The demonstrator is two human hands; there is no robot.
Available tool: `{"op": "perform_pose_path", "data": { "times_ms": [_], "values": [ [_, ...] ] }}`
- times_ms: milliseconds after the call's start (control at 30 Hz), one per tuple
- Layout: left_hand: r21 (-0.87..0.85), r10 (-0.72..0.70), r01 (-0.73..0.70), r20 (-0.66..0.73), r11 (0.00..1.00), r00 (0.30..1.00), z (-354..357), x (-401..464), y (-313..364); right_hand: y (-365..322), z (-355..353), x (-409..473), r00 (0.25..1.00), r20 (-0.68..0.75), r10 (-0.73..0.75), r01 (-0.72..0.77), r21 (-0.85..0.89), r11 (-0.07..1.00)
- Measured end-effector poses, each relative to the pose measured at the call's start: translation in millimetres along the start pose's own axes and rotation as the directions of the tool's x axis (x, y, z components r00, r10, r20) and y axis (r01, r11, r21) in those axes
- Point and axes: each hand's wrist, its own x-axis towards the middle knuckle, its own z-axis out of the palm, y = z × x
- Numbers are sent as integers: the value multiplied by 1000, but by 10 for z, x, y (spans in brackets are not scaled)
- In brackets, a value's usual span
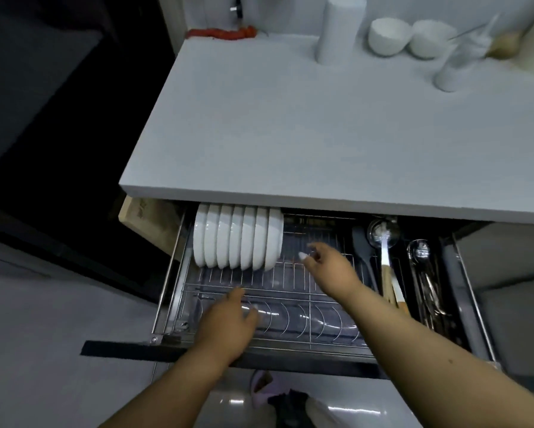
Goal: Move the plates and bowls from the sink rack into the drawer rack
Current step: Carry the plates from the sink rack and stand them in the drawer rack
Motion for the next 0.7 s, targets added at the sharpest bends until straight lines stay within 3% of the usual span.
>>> {"op": "perform_pose_path", "data": {
  "times_ms": [200, 333, 700],
  "values": [
    [-51, 124, -122, 29, 991, 992, 84, 129, 742, 402, -697, -534, 999, -33, 24, -26, -45, 999],
    [-66, 227, -225, 34, 972, 973, 209, 105, 1383, 732, -1170, -844, 987, -143, 68, -68, 8, 998],
    [1, 498, -502, 128, 865, 858, 1029, -432, 3162, 2007, -2274, -1839, 903, -382, 197, -162, 121, 979]
  ]
}}
